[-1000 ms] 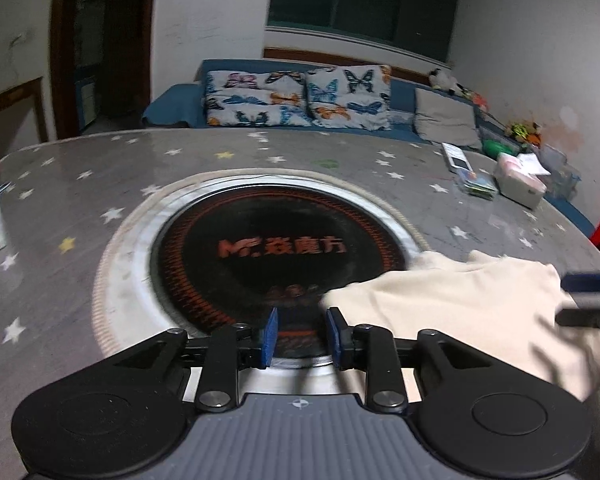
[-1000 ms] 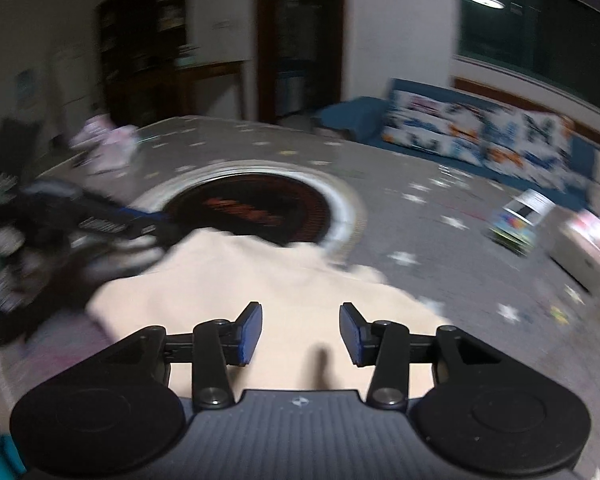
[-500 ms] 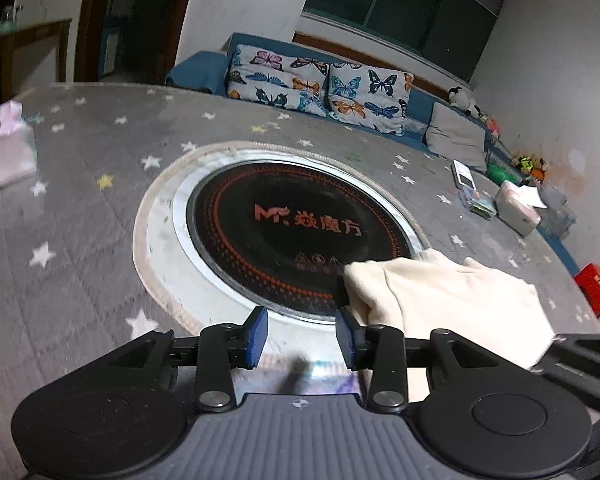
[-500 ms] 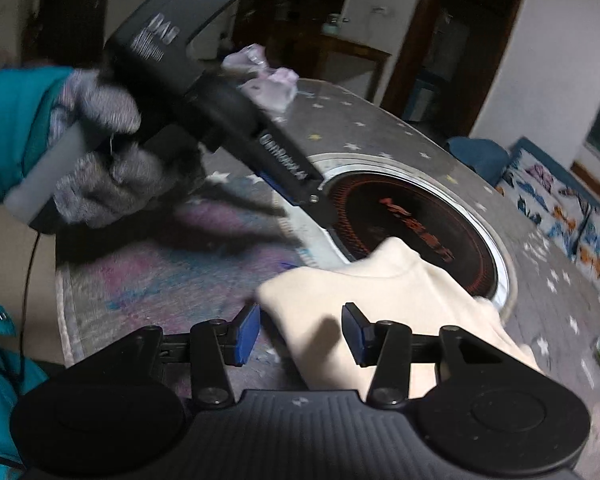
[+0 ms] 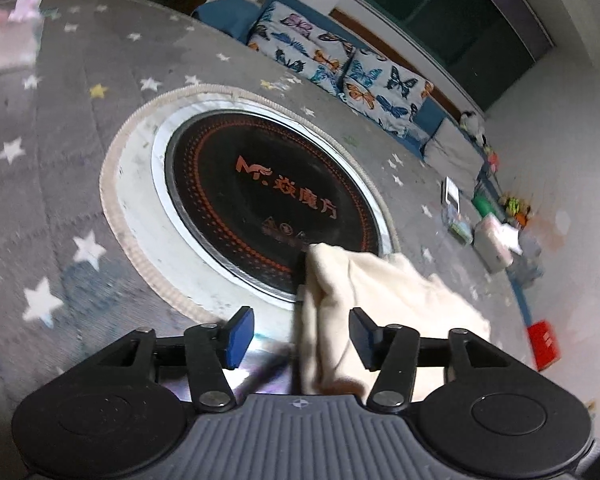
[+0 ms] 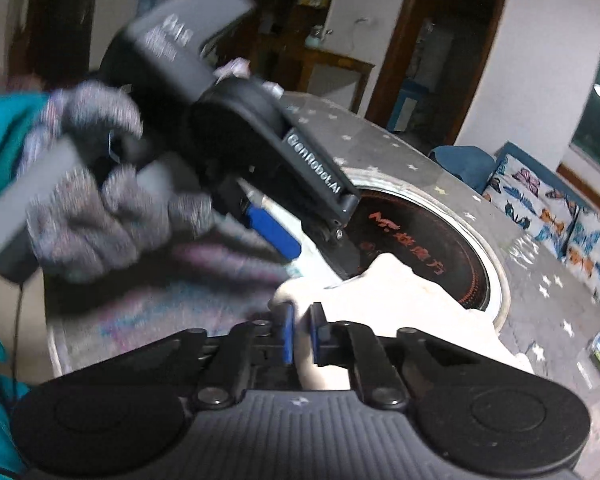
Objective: Fold clothes
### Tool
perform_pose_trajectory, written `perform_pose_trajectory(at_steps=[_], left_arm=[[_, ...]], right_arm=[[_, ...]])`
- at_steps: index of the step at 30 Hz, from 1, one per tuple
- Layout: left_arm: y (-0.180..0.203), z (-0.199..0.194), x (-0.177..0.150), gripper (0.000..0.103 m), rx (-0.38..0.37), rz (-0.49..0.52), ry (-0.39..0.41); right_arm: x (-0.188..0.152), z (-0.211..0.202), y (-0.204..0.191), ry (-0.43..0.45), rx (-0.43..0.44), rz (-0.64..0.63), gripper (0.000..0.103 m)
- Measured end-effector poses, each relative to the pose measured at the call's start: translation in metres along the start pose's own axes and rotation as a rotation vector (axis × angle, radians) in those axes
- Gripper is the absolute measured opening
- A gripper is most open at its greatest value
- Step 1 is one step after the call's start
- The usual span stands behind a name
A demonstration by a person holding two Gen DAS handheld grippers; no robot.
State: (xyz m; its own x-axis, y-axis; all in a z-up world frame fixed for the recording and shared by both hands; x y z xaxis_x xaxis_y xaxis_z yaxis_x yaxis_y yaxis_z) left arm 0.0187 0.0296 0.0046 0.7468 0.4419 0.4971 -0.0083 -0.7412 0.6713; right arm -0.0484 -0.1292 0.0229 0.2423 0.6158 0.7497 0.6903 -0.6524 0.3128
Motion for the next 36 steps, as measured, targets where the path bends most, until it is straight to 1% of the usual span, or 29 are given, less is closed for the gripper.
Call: perform_pose_trajectory(at_steps=[4,8,14,17,19,20,21,22,24,25,27,28,30,31,34,35,36], left_arm=[[-0.003,0.006,0.003,0.063,-0.016,-0.101,0.004],[-0.002,0.010,0.001,0.064,-0.033,-0.168,0.010],[0.002,0.018,-0.002,0.067,-0.056,-0.260,0.011],[0.005,0.024,-0.004,0.067,-0.086,-0.301,0.002],[0.006,0.029,-0.006,0.065,-0.104,-0.319,-0.006],[0.006,0.030,-0.006,0.063,-0.112,-0.330,-0.006],[0.005,0.032,-0.007,0.052,-0.115,-0.342,-0.007],[0.003,0.034,-0.007,0.046,-0.118,-0.358,-0.013],[-0.003,0.039,-0.009,0.025,-0.123,-0.390,-0.026],[-0.005,0.040,-0.011,0.021,-0.123,-0.399,-0.028],[-0.009,0.040,-0.012,0.019,-0.125,-0.406,-0.023],[-0.010,0.039,-0.013,0.019,-0.125,-0.406,-0.019],[-0.011,0.037,-0.013,0.018,-0.120,-0.403,-0.010],[-0.012,0.036,-0.012,0.018,-0.117,-0.403,-0.007],[-0.011,0.034,-0.011,0.018,-0.107,-0.380,-0.001],[-0.010,0.034,-0.011,0.018,-0.103,-0.366,0.002],[-0.009,0.034,-0.011,0.018,-0.099,-0.352,0.004]], right_arm=[[0.001,-0.010,0.015,0.019,0.023,0.085,0.005],[-0.002,-0.020,0.028,0.035,0.029,0.139,0.005],[-0.004,-0.026,0.038,0.055,0.037,0.184,0.005],[-0.005,-0.027,0.039,0.061,0.047,0.190,0.005],[-0.006,-0.027,0.038,0.063,0.053,0.194,0.005],[-0.007,-0.027,0.038,0.063,0.057,0.197,0.005],[-0.007,-0.028,0.037,0.064,0.060,0.198,0.005],[-0.008,-0.029,0.036,0.064,0.063,0.199,0.005],[-0.010,-0.030,0.034,0.062,0.069,0.201,0.005],[-0.010,-0.029,0.034,0.057,0.076,0.202,0.005],[-0.012,-0.028,0.035,0.048,0.079,0.215,0.008],[-0.014,-0.028,0.036,0.044,0.079,0.225,0.008],[-0.017,-0.032,0.041,0.043,0.070,0.252,0.014],[-0.019,-0.034,0.044,0.042,0.064,0.266,0.014],[-0.028,-0.041,0.061,0.033,0.016,0.319,0.020],[-0.036,-0.044,0.071,0.020,-0.019,0.351,0.023],[-0.043,-0.047,0.081,0.008,-0.053,0.383,0.024]])
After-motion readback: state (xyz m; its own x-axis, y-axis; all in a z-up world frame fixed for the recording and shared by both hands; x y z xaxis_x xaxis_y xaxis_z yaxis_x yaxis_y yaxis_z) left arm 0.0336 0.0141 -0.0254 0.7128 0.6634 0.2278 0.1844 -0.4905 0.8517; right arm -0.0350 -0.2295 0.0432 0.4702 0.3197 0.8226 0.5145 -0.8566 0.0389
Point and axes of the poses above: each gripper's, at about its wrist camera, not at the fingertips, and z roughly the way its jaws point, y to its right, x to its top, the point moved 3 cm from there along z, roughly the way its jaws point, and after that the axes turned 10 degrees about -x, right-handed, at the moved point
